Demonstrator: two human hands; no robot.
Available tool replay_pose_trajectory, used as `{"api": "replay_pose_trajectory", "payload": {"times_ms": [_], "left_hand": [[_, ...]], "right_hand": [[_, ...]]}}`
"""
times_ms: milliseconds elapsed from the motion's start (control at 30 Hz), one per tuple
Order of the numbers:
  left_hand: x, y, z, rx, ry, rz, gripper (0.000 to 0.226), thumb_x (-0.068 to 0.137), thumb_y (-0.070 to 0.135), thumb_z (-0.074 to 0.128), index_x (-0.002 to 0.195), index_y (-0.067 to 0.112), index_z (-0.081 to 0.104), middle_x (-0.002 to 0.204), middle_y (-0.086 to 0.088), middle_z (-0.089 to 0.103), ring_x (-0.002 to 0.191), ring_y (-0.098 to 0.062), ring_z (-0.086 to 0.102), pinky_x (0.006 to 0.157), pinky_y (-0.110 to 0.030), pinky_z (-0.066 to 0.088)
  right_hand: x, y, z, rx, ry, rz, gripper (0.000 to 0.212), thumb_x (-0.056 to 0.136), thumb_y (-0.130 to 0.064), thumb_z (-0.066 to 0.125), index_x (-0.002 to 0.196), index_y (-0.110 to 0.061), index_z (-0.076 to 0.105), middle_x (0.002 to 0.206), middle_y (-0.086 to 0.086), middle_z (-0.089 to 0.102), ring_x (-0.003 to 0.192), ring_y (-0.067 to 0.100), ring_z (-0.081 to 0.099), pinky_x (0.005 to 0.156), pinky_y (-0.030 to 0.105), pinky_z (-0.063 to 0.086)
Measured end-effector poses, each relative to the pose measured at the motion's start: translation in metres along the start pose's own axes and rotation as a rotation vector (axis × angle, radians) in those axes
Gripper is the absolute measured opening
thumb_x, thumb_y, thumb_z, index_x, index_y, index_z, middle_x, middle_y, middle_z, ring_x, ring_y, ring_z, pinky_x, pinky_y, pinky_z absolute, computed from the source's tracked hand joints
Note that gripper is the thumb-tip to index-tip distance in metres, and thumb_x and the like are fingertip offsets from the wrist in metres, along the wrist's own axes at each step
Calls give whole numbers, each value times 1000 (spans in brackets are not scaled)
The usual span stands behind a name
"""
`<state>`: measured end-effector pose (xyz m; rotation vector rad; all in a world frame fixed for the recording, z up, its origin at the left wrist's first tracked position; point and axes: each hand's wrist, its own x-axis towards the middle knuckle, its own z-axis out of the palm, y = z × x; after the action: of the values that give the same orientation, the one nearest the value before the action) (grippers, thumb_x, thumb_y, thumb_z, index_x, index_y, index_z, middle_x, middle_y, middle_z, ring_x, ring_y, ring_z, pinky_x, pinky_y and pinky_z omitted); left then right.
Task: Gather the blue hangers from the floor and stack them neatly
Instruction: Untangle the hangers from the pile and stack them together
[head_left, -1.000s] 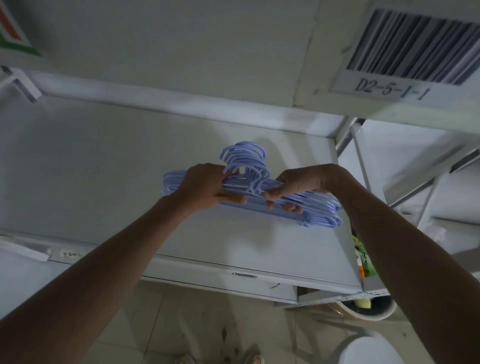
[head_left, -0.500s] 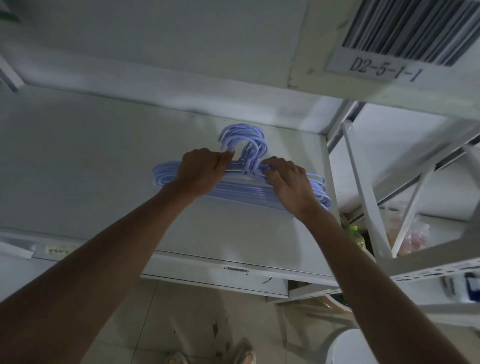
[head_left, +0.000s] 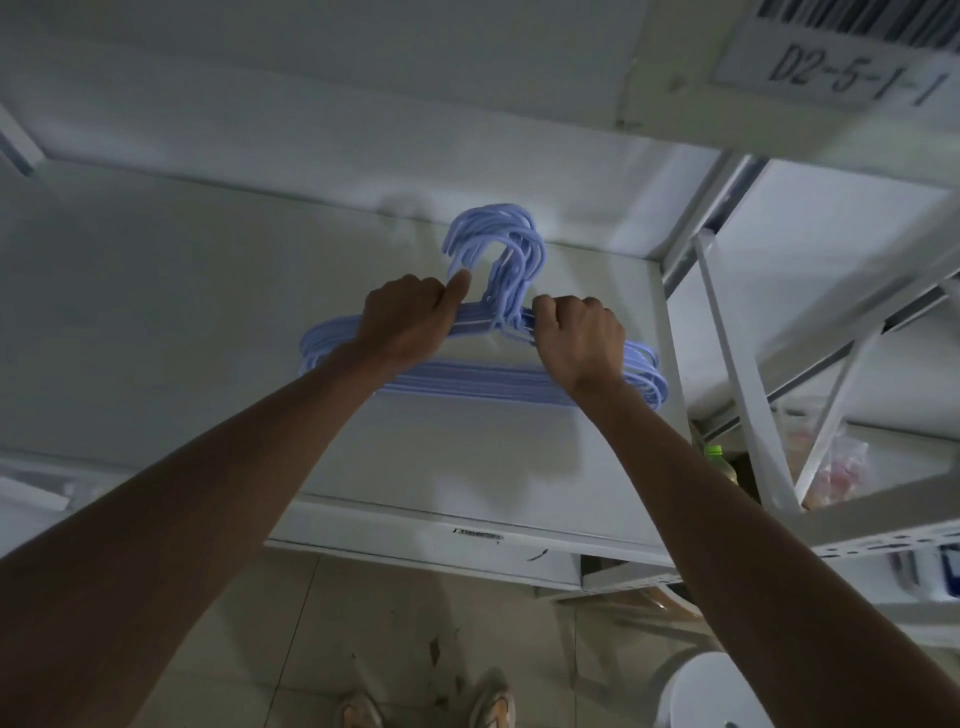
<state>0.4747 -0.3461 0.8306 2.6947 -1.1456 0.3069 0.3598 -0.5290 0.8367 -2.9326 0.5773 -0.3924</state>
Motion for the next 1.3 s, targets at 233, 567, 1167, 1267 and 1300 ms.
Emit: {"api": "replay_pose_trajectory", "payload": {"times_ms": [233, 567, 1167, 1267, 1300], "left_hand": [[-3, 22, -9, 110, -45, 43, 18, 98, 21, 52, 106, 11, 65, 75, -17, 68, 61, -37, 66, 55, -36, 46], [1, 57, -5, 161, 4, -164, 40, 99, 9, 20, 131, 4, 44, 78, -5, 55, 70, -28, 61, 70, -36, 34], [-5, 46, -3, 111, 45, 2, 53, 102, 14, 43, 150, -4, 32, 82, -17, 70, 65, -35, 66, 66, -41, 48], [-4, 43, -4, 113, 32, 75, 58, 100, 12, 45, 151, -8, 29, 86, -20, 72, 68, -37, 68, 65, -41, 45], [-2, 43, -3, 106, 23, 81, 59, 101, 14, 43, 153, -7, 25, 91, -20, 72, 72, -38, 68, 66, -41, 45]], "right_hand": [[1, -37, -1, -23, -91, 49, 21, 100, -15, 40, 107, -10, 59, 111, 15, 69, 103, 40, 63, 81, 40, 35], [2, -54, -5, 124, -31, 159, 22, 95, -12, 44, 113, -9, 58, 108, 12, 68, 110, 39, 59, 103, 46, 39], [-3, -47, -3, -25, -131, -50, 58, 103, -19, 39, 159, -8, 26, 127, 12, 62, 119, 36, 55, 105, 48, 41], [-2, -45, -6, -74, -168, -97, 63, 104, -20, 38, 161, -7, 17, 136, 14, 58, 126, 36, 52, 111, 50, 36], [-1, -44, -7, -95, -180, -106, 63, 104, -20, 37, 162, -7, 16, 138, 14, 57, 126, 36, 52, 113, 50, 35]]}}
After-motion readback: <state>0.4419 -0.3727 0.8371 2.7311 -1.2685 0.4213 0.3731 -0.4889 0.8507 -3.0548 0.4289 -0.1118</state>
